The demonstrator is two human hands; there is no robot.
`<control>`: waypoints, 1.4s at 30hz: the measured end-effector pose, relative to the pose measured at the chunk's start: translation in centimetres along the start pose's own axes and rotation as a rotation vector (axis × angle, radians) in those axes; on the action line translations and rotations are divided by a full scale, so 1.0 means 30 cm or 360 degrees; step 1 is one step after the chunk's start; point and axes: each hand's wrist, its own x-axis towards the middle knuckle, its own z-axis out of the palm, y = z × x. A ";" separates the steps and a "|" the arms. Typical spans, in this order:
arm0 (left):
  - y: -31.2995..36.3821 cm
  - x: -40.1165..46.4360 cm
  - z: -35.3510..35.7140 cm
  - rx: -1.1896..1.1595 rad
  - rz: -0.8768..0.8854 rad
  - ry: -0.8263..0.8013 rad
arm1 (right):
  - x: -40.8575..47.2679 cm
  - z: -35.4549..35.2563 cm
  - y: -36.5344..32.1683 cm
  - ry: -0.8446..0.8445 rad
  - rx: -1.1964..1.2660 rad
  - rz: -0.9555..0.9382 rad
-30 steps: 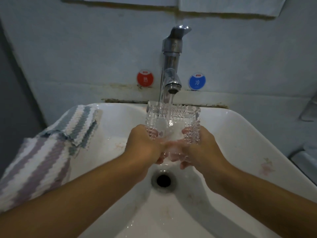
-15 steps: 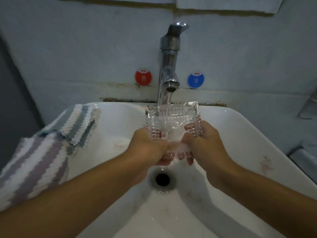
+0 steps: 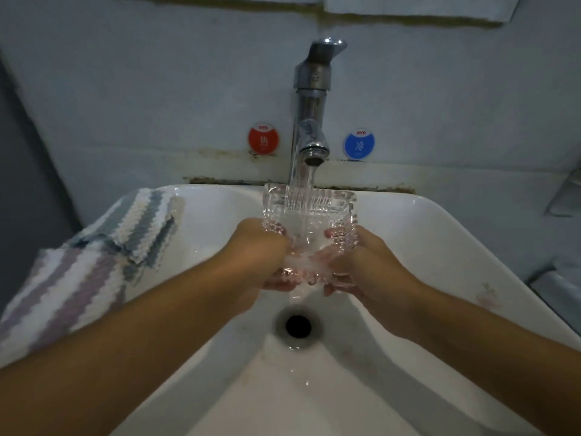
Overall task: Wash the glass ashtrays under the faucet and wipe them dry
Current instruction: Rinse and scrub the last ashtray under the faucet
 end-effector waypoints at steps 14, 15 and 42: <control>0.025 0.032 -0.048 0.0520 0.0339 0.0110 | 0.006 0.007 0.002 0.0139 -0.0196 0.0057; 0.026 0.034 -0.052 0.0500 0.0344 0.0110 | 0.006 0.006 0.004 0.0077 -0.0185 0.0043; -0.004 0.029 -0.021 0.0137 0.0323 0.0275 | -0.004 0.018 -0.006 -0.0287 0.0241 0.0138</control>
